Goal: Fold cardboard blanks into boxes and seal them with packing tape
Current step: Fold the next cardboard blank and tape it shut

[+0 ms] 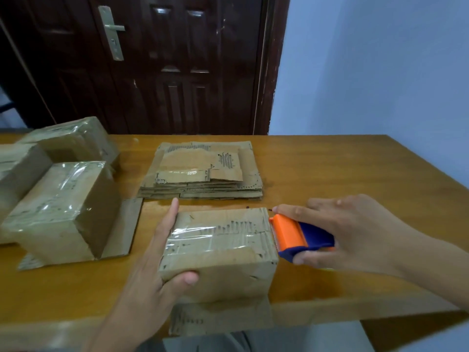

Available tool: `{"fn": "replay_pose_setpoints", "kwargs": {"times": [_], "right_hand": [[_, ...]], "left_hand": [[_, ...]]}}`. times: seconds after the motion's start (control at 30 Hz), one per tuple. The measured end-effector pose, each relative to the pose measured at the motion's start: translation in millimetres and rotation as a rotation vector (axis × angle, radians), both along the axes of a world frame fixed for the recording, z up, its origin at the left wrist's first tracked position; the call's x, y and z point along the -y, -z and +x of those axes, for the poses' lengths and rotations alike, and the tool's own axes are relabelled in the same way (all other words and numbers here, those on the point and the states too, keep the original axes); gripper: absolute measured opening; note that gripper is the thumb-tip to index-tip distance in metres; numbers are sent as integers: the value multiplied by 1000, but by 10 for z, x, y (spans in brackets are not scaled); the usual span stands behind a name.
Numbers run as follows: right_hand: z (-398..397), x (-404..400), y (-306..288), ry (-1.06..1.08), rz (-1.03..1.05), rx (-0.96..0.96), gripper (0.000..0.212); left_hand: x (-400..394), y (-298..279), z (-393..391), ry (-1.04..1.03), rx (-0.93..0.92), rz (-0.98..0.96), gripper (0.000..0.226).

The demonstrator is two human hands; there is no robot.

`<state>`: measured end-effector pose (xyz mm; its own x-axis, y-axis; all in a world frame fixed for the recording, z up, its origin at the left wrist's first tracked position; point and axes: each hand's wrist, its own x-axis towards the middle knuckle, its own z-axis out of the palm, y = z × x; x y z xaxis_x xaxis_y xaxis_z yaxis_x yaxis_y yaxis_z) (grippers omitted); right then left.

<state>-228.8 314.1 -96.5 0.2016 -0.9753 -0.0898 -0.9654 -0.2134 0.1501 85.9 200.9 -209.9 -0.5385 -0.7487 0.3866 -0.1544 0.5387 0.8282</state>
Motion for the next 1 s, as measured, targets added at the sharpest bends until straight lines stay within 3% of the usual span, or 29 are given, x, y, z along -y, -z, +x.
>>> {"fn": "replay_pose_setpoints", "kwargs": {"times": [0.13, 0.23, 0.4, 0.6, 0.7, 0.77, 1.0], "right_hand": [[66, 16, 129, 41, 49, 86, 89], [130, 13, 147, 72, 13, 59, 98], [56, 20, 251, 14, -106, 208, 88], [141, -34, 285, -7, -155, 170, 92], [148, -47, 299, 35, -162, 181, 96], [135, -41, 320, 61, -171, 196, 99], [142, -47, 379, 48, -249, 172, 90]], "left_hand": [[-83, -59, 1, -118, 61, -384, 79], [-142, -183, 84, -148, 54, -464, 56], [-221, -678, 191, -160, 676, -773, 49], [-658, -835, -430, -193, 1083, -575, 93], [-660, -828, -540, -182, 987, -674, 105], [-657, -714, -548, -177, 959, -569, 115], [-502, -1019, -748, -69, 1083, -691, 88]]}}
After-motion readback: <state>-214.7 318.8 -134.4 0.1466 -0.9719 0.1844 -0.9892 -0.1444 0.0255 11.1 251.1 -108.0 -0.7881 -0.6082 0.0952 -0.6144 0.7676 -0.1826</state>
